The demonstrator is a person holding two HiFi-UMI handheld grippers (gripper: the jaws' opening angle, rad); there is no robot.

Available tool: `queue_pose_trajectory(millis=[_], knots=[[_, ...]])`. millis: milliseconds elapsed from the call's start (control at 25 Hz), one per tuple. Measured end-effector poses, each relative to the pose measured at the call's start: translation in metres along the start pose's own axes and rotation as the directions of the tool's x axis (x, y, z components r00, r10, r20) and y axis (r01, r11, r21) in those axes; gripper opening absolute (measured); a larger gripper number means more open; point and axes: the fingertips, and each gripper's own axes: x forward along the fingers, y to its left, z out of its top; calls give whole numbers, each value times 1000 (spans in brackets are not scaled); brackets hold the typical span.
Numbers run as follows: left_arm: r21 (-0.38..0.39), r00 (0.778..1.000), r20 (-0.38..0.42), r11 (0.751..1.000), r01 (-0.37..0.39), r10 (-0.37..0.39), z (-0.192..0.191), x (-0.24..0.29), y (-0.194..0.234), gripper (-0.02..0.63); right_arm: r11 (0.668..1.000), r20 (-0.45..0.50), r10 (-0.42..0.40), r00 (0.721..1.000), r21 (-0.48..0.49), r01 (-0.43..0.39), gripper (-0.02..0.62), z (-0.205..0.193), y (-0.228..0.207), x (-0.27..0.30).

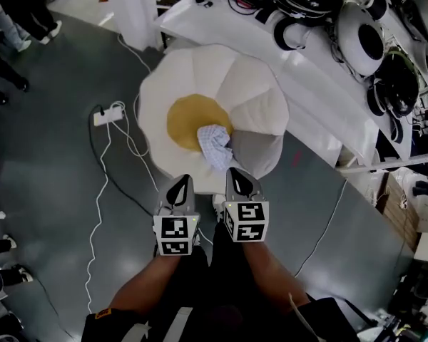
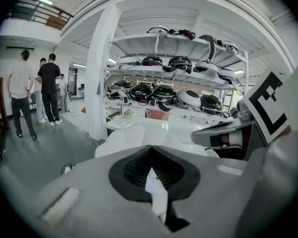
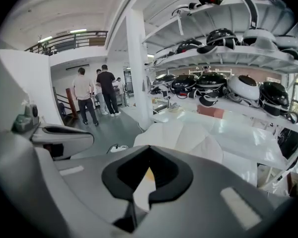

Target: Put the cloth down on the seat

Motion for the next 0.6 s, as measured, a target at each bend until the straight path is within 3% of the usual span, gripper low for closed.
queue_pose_trajectory(millis=[400,600], knots=[[33,998,53,999,24,-26,20,-92,-18,0,1000,69,-27,997,-2,27,2,8,38,-87],[8,997,72,999,36,-36,26,-121,-29,0,1000,74,-20,997,-2,20,2,10,52,-121]])
